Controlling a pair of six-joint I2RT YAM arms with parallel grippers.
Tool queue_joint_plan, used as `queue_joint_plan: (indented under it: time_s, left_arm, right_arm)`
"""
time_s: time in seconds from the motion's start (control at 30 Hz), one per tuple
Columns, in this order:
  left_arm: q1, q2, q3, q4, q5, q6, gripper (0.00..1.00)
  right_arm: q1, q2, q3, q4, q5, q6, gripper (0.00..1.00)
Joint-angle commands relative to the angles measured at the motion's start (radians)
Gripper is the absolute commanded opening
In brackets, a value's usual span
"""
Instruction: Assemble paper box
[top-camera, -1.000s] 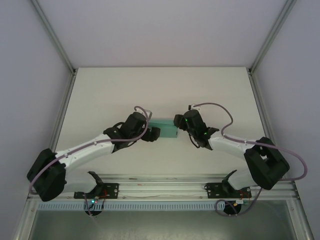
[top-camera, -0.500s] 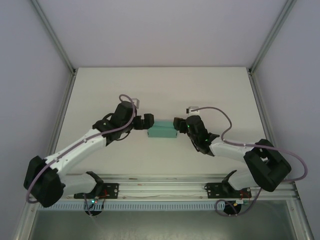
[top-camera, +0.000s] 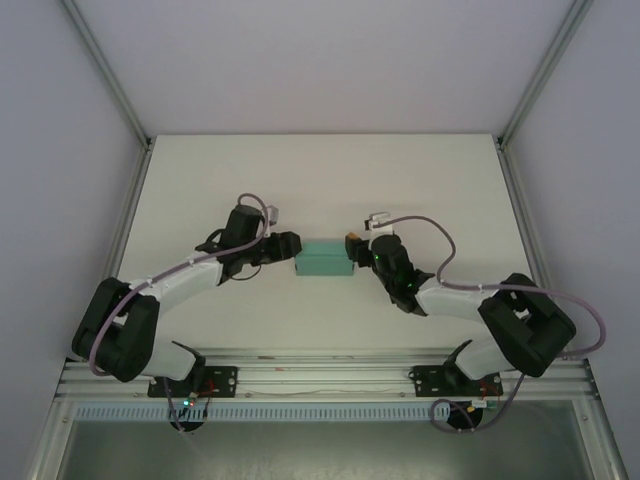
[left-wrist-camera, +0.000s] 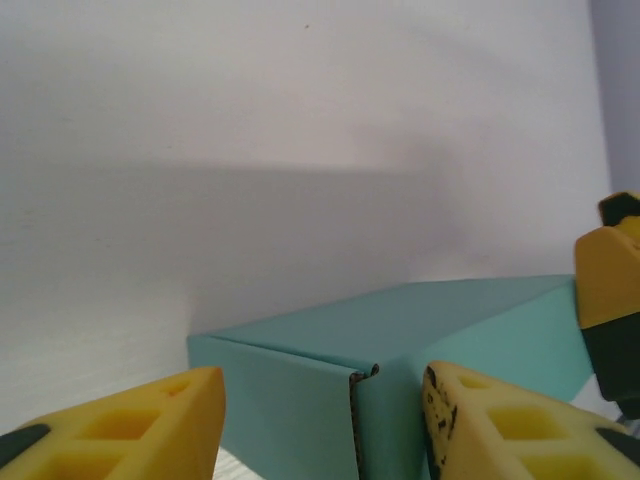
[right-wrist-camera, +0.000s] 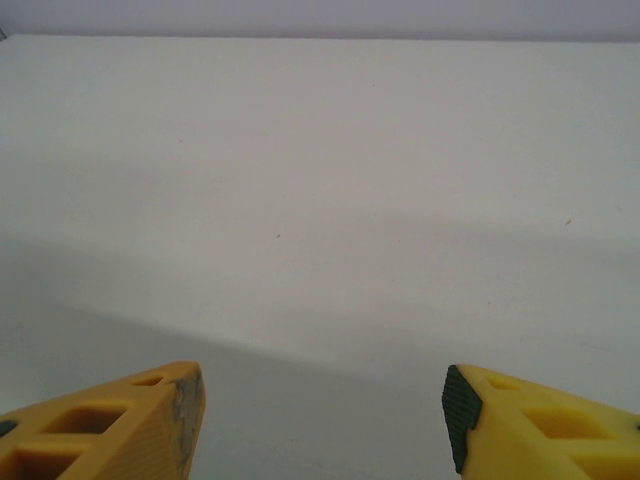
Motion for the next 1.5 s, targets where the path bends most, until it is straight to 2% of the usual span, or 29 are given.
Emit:
queue_joint_plan:
  time_s: [0.0,0.07,0.1,0.17,0.27,0.37,0.5,0.57,0.67,0.77,0.83,0.9,0.97,1.03,1.07,1.1,1.2,1.3,1.33,1.47]
  left_arm:
    - [0.0,0.033,-0.115,0.113,0.059,0.011,0.47]
    - [-0.002,0.05,-0.176,0.191,0.069,0.03,0.42]
    - [-0.003,0.061,-0.206,0.222,0.068,0.045,0.36]
    - [-0.013,0.077,-0.266,0.303,0.053,0.1,0.33]
    - [-0.016,0.097,-0.369,0.499,0.001,0.085,0.27]
    - [-0.038,0.128,-0.423,0.626,-0.052,0.103,0.13]
    - [-0.115,0.173,-0.416,0.638,-0.148,0.164,0.0]
    - [-0.147,0.189,-0.414,0.646,-0.188,0.182,0.0]
    - [-0.15,0.177,-0.419,0.659,-0.184,0.171,0.0]
    - [-0.149,0.122,-0.407,0.6,-0.201,0.169,0.0]
    - [-0.15,0.065,-0.362,0.499,-0.21,0.168,0.12]
    - [-0.15,0.004,-0.286,0.375,-0.221,0.183,0.19]
    - [-0.152,-0.042,-0.208,0.27,-0.254,0.205,0.36]
    - [-0.152,-0.085,-0.121,0.168,-0.31,0.211,0.42]
    - [-0.152,-0.102,-0.084,0.125,-0.337,0.209,0.52]
    - [-0.15,-0.116,-0.046,0.081,-0.364,0.207,0.68]
    - [-0.149,-0.14,0.056,-0.048,-0.476,0.187,1.0]
    - [-0.132,-0.145,0.147,-0.172,-0.543,0.166,1.0]
    - [-0.118,-0.143,0.171,-0.21,-0.551,0.154,1.0]
    - [-0.027,-0.153,0.199,-0.298,-0.551,0.123,1.0]
  right_arm:
    - [0.006,0.077,-0.079,-0.103,-0.005,-0.087,0.64]
    - [0.007,0.098,-0.102,-0.048,-0.024,-0.104,0.64]
    - [0.006,0.108,-0.115,-0.02,-0.033,-0.118,0.64]
    - [0.006,0.126,-0.133,0.022,-0.045,-0.138,0.65]
    - [0.006,0.134,-0.133,0.021,-0.073,-0.159,0.65]
    - [0.005,0.129,-0.142,0.04,-0.078,-0.153,0.65]
    - [0.004,0.133,-0.157,0.067,-0.083,-0.17,0.65]
    - [0.005,0.14,-0.154,0.07,-0.087,-0.169,0.65]
    - [0.005,0.14,-0.151,0.071,-0.087,-0.166,0.65]
    - [0.004,0.11,-0.142,0.048,-0.087,-0.161,0.66]
    - [0.002,0.074,-0.114,0.0,-0.086,-0.146,0.68]
    - [0.002,0.03,-0.059,-0.101,-0.088,-0.138,0.7]
    - [0.002,-0.008,0.006,-0.215,-0.074,-0.123,0.75]
    - [-0.003,-0.04,0.067,-0.305,-0.05,-0.117,0.79]
    - [-0.008,-0.057,0.093,-0.337,-0.043,-0.11,0.81]
    - [-0.016,-0.076,0.12,-0.37,-0.05,-0.107,0.83]
    - [-0.038,-0.125,0.192,-0.444,-0.088,-0.107,0.9]
    - [-0.051,-0.161,0.262,-0.53,-0.215,-0.178,1.0]
    - [-0.053,-0.167,0.284,-0.568,-0.271,-0.223,1.0]
    - [-0.054,-0.159,0.386,-0.807,-0.575,-0.589,1.0]
